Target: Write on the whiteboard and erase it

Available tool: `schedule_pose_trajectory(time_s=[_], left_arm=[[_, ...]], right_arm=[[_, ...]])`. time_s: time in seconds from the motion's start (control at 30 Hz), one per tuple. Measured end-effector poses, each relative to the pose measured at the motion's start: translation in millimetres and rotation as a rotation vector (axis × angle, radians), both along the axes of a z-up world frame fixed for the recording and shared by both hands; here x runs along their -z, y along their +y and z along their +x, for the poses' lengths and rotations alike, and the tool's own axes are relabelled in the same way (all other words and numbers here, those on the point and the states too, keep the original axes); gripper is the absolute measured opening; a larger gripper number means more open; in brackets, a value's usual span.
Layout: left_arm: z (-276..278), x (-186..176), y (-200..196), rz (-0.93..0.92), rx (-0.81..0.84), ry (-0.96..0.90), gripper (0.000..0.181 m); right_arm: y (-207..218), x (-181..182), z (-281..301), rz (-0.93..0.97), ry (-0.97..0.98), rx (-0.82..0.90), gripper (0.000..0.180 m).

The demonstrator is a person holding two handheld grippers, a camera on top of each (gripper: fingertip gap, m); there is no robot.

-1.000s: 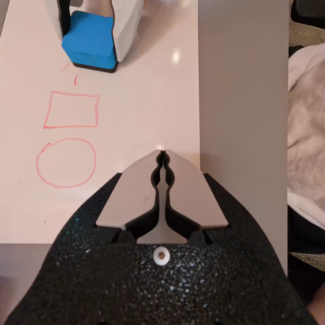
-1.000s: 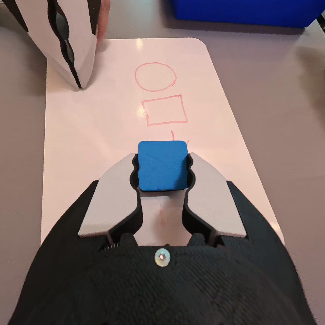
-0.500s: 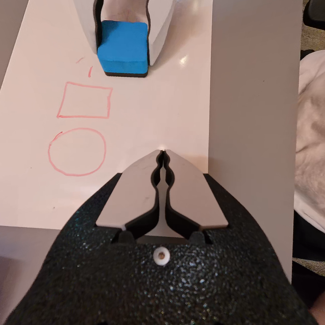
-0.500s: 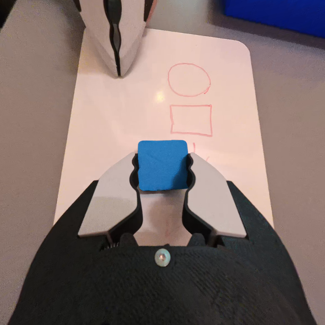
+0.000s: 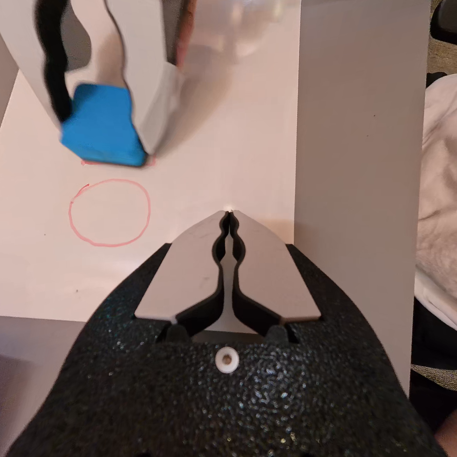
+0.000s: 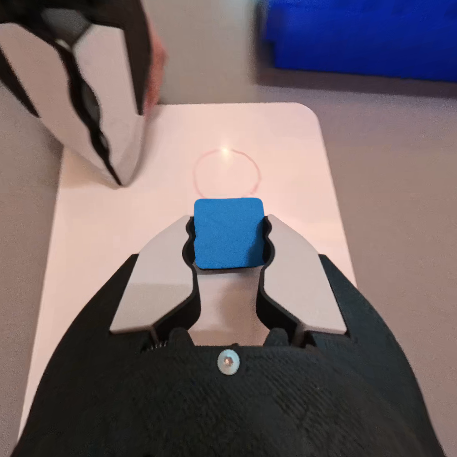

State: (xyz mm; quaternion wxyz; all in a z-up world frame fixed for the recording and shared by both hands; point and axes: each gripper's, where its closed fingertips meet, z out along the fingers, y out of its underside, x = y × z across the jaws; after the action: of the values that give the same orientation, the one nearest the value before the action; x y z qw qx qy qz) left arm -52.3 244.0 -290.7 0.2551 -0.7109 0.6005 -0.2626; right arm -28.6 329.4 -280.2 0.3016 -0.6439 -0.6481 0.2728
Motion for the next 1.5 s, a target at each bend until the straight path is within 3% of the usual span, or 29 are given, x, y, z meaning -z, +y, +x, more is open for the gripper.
schedule_pose_trajectory(time_s=[0.1,0.17,0.23,0.3,0.37,0.5,0.6,0.67,0.77,0.9,1.07,1.23,1.33,1.5], left_arm=[[-1,0,-2,-0.012,0.001,0.002,0.000],[-3,0,-3,-0.030,-0.008,0.004,0.000],[-5,0,-2,-0.056,-0.028,0.007,0.000],[-9,0,-2,-0.086,-0.051,0.008,0.000],[-10,0,-1,-0.097,-0.062,0.007,0.000],[-10,0,-2,-0.091,-0.055,0.007,0.000],[-10,0,-2,-0.089,-0.052,0.007,0.000],[-11,0,-3,-0.088,-0.042,0.007,0.000],[-11,0,-3,-0.090,-0.047,0.006,0.000],[-11,0,-2,-0.086,-0.043,0.006,0.000],[-11,0,-2,-0.085,-0.042,0.006,0.000],[-11,0,-2,-0.085,-0.041,0.006,0.000],[-11,0,-1,-0.084,-0.047,0.006,0.000],[-12,0,0,-0.083,-0.053,0.006,0.000]], right_arm=[[-21,2,-17,0.105,-0.035,-0.149,0.053],[6,2,-16,0.108,-0.056,-0.025,0.053],[15,0,-24,-0.005,0.014,0.026,0.053],[-8,0,-39,-0.008,0.006,-0.100,0.053],[-16,2,-47,0.138,-0.054,-0.189,0.053],[15,0,-60,0.019,0.010,-0.001,0.053],[-23,1,-73,0.038,0.023,-0.202,0.053],[-27,1,-71,0.075,-0.009,-0.236,0.053],[9,1,-66,0.034,0.030,-0.044,0.053],[-34,1,-73,0.059,0.008,-0.226,0.053],[-19,1,-61,0.017,-0.015,-0.137,0.053],[-37,3,-49,0.091,-0.096,-0.225,0.053],[-12,3,-39,0.073,-0.085,-0.094,0.053],[-44,2,-39,0.130,-0.143,-0.239,0.053]])
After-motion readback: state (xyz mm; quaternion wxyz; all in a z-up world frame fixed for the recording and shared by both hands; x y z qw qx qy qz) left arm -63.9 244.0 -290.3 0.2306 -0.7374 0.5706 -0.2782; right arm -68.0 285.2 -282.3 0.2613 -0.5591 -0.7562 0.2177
